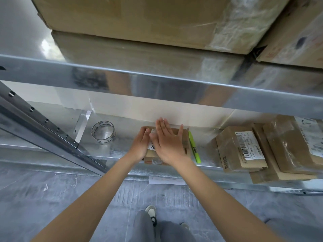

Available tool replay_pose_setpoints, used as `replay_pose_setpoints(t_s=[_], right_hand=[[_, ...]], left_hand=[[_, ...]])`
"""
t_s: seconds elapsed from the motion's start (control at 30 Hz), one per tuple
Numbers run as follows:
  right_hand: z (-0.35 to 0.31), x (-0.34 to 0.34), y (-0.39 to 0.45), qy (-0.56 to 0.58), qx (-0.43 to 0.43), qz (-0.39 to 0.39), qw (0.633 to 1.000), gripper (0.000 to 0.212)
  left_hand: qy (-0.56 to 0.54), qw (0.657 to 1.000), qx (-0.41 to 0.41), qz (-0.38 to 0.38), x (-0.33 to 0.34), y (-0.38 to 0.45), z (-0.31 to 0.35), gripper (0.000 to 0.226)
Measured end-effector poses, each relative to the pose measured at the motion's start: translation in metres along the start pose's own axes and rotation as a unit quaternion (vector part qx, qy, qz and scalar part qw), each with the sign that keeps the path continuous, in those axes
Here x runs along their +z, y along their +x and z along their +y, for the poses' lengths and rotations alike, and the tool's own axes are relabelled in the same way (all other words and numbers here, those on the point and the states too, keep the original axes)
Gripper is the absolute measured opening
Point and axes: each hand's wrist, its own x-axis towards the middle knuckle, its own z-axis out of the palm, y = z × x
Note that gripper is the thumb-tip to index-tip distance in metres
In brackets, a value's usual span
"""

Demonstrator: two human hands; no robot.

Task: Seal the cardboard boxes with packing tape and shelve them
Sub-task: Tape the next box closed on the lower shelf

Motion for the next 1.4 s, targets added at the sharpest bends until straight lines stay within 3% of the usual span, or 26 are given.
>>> replay_pose_setpoints(t_s=[0.1, 0.3, 0.5, 0.6, 0.67, 0.73, 0.8, 0.9, 1.0, 1.1, 1.17, 1.27, 1.33, 1.4], right_hand=[[0.003, 0.005, -0.002, -0.031, -0.008, 0.002, 0.999, 0.084], [-0.007, 0.029, -0.078, 0.008, -0.075, 0.065, 0.995, 0.066], [-0.008, 0.034, -0.094, -0.019, -0.095, 0.095, 0.991, 0.066], [0.011, 0.022, -0.091, 0.005, -0.038, 0.126, 0.991, 0.073], [0.033, 0.019, -0.09, 0.103, 0.059, 0.134, 0.984, 0.084], [0.046, 0.014, -0.087, 0.325, 0.124, 0.103, 0.932, 0.092], [0.054, 0.007, -0.084, 0.418, 0.147, 0.103, 0.891, 0.088], [0.058, -0.014, -0.075, 0.366, 0.17, 0.13, 0.906, 0.077], [0.057, -0.029, -0.053, 0.387, 0.216, 0.099, 0.891, 0.062], [0.048, -0.029, -0.03, 0.374, 0.247, 0.046, 0.893, 0.058], [0.04, -0.026, -0.019, 0.281, 0.251, 0.04, 0.926, 0.07], [0.027, -0.025, -0.005, 0.007, 0.163, 0.093, 0.982, 0.071], [0.015, -0.026, 0.003, -0.019, 0.049, 0.057, 0.997, 0.066], [0.006, -0.019, 0.009, -0.025, -0.009, 0.01, 1.0, 0.066]], left_hand=[[0.0, 1.0, -0.012, -0.003, 0.0, 0.001, -0.001, 0.028], [-0.026, 0.999, -0.027, 0.002, 0.002, -0.001, 0.003, 0.026], [-0.052, 0.998, -0.033, 0.002, 0.002, 0.0, 0.006, 0.025], [-0.064, 0.997, -0.046, -0.003, 0.001, 0.001, 0.003, 0.026], [-0.069, 0.996, -0.059, -0.01, 0.001, 0.001, 0.004, 0.025], [-0.086, 0.993, -0.083, -0.02, 0.002, -0.001, 0.008, 0.026], [-0.105, 0.988, -0.107, -0.025, 0.0, -0.002, 0.012, 0.037], [-0.111, 0.988, -0.098, -0.054, -0.009, -0.004, 0.012, 0.059], [-0.062, 0.99, -0.073, -0.099, -0.014, -0.013, 0.013, 0.067], [-0.078, 0.994, -0.049, -0.052, -0.011, -0.006, 0.01, 0.065], [-0.11, 0.991, -0.075, -0.031, -0.008, 0.004, 0.01, 0.062], [-0.115, 0.987, -0.112, -0.006, -0.006, 0.013, 0.018, 0.042], [-0.083, 0.991, -0.099, -0.024, -0.007, 0.016, 0.022, 0.034], [-0.072, 0.993, -0.092, -0.03, -0.006, 0.018, 0.021, 0.032]])
